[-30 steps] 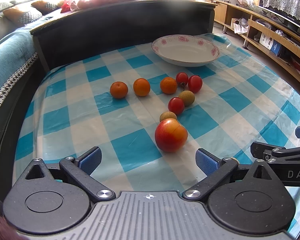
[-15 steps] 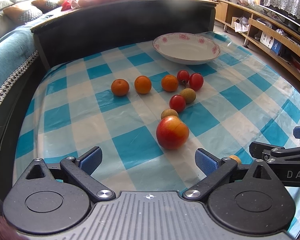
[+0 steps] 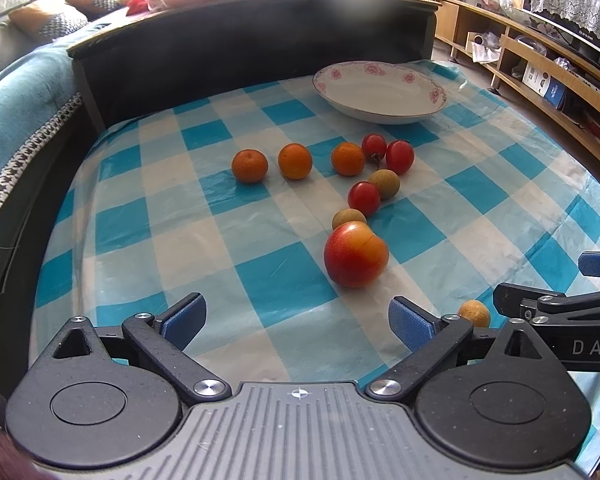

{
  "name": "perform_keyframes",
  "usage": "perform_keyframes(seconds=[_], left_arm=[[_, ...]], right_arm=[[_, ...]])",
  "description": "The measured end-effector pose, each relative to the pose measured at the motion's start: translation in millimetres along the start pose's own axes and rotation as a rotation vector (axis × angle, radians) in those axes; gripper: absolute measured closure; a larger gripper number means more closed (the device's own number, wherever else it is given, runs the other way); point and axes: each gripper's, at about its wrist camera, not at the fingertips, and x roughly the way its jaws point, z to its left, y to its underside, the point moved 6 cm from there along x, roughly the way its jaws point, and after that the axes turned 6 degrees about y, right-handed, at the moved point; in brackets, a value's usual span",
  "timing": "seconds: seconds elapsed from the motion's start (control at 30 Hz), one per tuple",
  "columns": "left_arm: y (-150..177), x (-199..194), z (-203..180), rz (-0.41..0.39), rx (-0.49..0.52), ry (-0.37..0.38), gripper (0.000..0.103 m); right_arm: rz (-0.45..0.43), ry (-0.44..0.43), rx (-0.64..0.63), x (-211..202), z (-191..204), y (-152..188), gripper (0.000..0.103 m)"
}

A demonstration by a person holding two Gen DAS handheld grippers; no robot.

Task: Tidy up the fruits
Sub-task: 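Lower the right tool onto a small tan fruit and close it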

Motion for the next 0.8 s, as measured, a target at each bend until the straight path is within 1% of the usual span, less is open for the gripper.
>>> perform_keyframes(seconds=[0.17,0.33,0.43,0.6,0.77,0.8], left_arm=[[1,-3,2,-0.01,0.02,-0.013,0.003],[2,-3,4,-0.004,0.035,-0.023,0.004],[2,-1,6,-0.001,0.032,-0.017,0.004],[3,2,4,0.006,0.044,-0.004,0.004],[5,6,3,0.015,0.051,0.002,0.004],[5,6,3,0.017,0.053,0.003,0.004]], right_arm=[[0.008,-0.025,-0.01,1,5,0,0.005],[0.034,-0.067,-0.044,4,13,6,0.015],[0.041,-0.083,-0.067,7,18,7,0.025],[0.073,-0.114,-0.105,15,29,11,0.046],[0.08,-0.115,-0.157,20,37,12,0.06],[0.076,-0.111,-0.17,21,38,12,0.061]])
